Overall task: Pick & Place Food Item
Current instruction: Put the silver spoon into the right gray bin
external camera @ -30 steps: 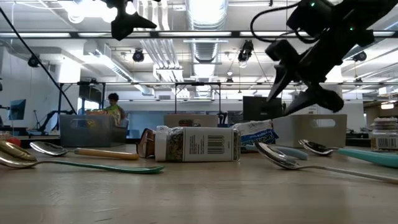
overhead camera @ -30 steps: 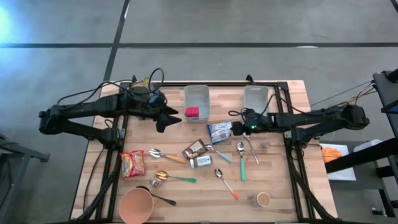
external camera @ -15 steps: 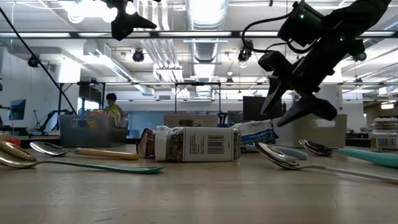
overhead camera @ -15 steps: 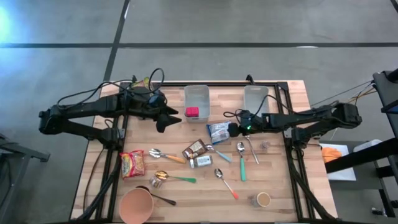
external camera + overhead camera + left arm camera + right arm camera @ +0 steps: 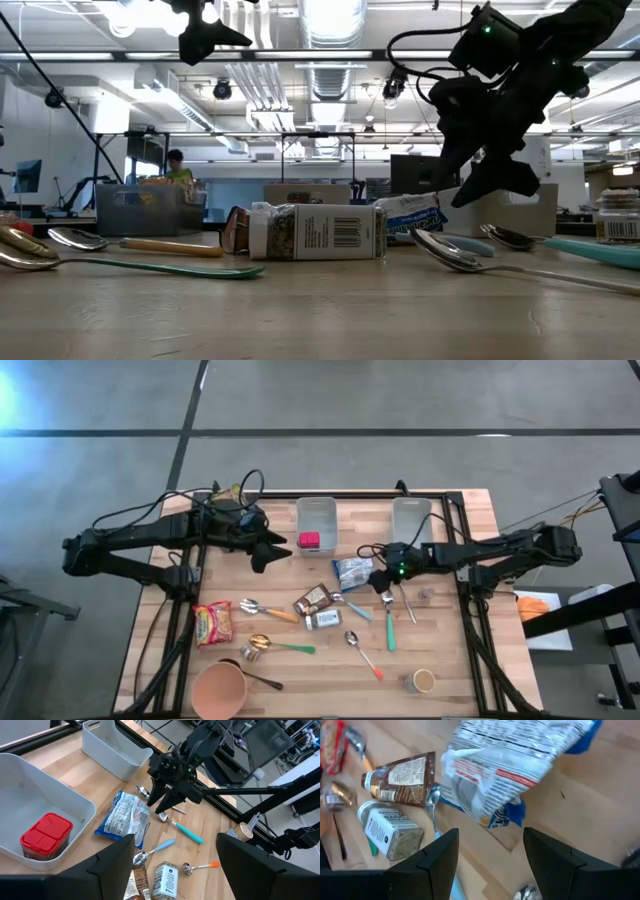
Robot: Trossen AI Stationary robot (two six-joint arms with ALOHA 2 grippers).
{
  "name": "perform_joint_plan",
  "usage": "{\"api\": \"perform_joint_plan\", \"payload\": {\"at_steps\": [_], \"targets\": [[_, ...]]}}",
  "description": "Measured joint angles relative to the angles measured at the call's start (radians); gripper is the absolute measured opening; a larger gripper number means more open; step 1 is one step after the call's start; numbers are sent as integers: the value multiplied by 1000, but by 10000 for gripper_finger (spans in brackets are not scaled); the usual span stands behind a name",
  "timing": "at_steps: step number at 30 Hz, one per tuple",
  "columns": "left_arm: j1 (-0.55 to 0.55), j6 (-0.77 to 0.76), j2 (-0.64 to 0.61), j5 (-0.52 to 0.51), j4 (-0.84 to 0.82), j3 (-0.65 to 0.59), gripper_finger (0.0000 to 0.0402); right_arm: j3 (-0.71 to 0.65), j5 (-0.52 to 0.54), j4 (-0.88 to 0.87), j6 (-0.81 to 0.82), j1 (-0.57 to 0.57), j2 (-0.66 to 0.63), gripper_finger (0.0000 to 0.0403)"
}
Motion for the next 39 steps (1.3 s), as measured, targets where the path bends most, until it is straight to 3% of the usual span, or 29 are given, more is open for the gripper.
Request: {"api": "perform_joint_plan", "payload": {"at_steps": [4,9,13,26,39], "targets": [[-1,0,0,0,-1,0,285,84,5,-224,91,7,-15,219],[-2,0,0,0,-1,0,285,286,111,-654,67,39,-9,219],[-2,1,0,0,0,0,285,369,121,-822,66,47,17,219],[-3,2,0,-3,-28,0,285,270,56,-779,70,79,133,219],[-3,2,0,-3,-35,0,285,238,91,-700,26,79,245,219]]}}
